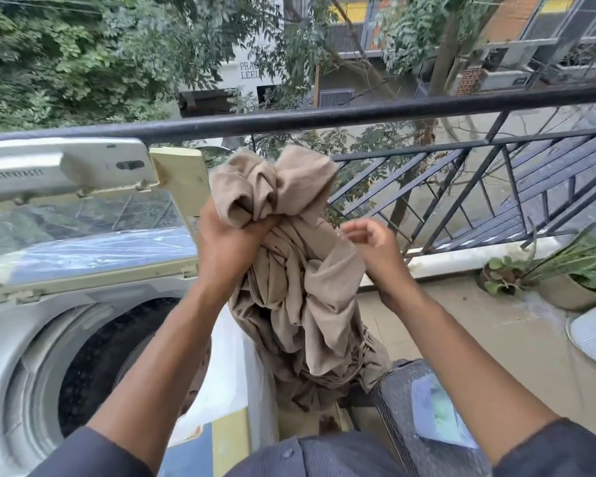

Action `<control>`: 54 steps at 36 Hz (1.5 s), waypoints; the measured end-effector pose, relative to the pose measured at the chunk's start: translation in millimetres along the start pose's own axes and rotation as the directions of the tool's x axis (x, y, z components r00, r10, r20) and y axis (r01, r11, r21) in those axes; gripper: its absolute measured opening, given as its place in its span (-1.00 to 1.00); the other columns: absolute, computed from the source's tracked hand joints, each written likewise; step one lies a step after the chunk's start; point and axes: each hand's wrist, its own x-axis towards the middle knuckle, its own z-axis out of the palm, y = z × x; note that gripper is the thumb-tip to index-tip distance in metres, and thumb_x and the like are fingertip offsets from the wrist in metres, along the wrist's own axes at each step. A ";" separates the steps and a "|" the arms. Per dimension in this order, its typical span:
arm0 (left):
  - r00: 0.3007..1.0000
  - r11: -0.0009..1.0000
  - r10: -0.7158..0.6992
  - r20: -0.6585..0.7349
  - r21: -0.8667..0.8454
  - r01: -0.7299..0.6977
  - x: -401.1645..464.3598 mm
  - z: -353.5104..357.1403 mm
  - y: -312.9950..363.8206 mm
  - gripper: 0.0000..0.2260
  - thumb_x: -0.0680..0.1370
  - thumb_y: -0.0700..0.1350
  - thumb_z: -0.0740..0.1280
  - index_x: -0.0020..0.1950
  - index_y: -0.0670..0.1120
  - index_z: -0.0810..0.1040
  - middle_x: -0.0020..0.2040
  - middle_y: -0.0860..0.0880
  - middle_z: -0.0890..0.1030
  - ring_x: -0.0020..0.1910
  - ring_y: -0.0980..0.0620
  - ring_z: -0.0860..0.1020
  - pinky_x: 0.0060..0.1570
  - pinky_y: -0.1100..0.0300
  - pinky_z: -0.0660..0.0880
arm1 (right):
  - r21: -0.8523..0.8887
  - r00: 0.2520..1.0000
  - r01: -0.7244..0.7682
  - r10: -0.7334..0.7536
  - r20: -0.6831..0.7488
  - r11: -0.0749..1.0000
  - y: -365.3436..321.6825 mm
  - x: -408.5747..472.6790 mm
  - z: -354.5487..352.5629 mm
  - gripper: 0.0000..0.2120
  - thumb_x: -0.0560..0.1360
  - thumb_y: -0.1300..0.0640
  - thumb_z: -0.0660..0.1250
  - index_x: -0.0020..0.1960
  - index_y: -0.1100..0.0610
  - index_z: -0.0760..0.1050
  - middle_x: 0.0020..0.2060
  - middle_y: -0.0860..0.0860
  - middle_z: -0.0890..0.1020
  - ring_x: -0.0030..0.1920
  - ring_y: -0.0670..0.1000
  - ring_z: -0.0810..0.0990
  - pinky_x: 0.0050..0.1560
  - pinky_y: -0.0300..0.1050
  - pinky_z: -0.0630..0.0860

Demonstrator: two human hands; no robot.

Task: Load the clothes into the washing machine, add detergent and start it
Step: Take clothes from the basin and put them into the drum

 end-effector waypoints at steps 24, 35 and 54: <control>0.999 0.986 0.030 0.027 0.164 -0.034 23.0 -36.9 23.3 -0.71 0.35 0.09 0.69 -0.05 0.32 0.68 -0.07 0.36 0.72 -0.01 0.32 0.69 0.15 0.01 0.68 | -0.560 0.951 -0.299 0.291 -0.107 0.772 105.2 23.3 -37.4 -0.73 0.39 0.21 0.19 -0.07 0.21 0.65 -0.10 0.26 0.70 -0.02 0.31 0.68 -0.07 0.15 0.66; 0.987 0.895 0.160 0.028 0.417 -0.157 23.6 -21.7 31.2 -0.44 0.42 0.14 0.66 0.32 -0.03 0.60 -0.03 0.16 0.67 -0.02 0.04 0.65 -0.10 0.09 0.61 | -0.591 0.983 0.000 -0.110 -0.149 0.807 -33.4 38.3 -70.5 -0.71 0.51 0.18 0.31 -0.33 0.23 0.33 -0.47 0.06 0.37 -0.37 0.07 0.36 -0.37 -0.03 0.16; 0.939 0.958 0.219 -0.266 0.242 -0.155 45.4 -33.8 75.9 -0.43 0.29 0.21 0.60 0.22 -0.01 0.68 0.06 0.13 0.75 0.04 0.10 0.73 -0.02 -0.10 0.71 | -0.918 0.887 0.265 0.299 0.353 0.296 -41.0 13.4 -28.6 -0.88 0.59 0.29 0.14 0.06 0.18 0.41 0.18 0.23 0.61 0.15 0.22 0.60 -0.02 0.00 0.52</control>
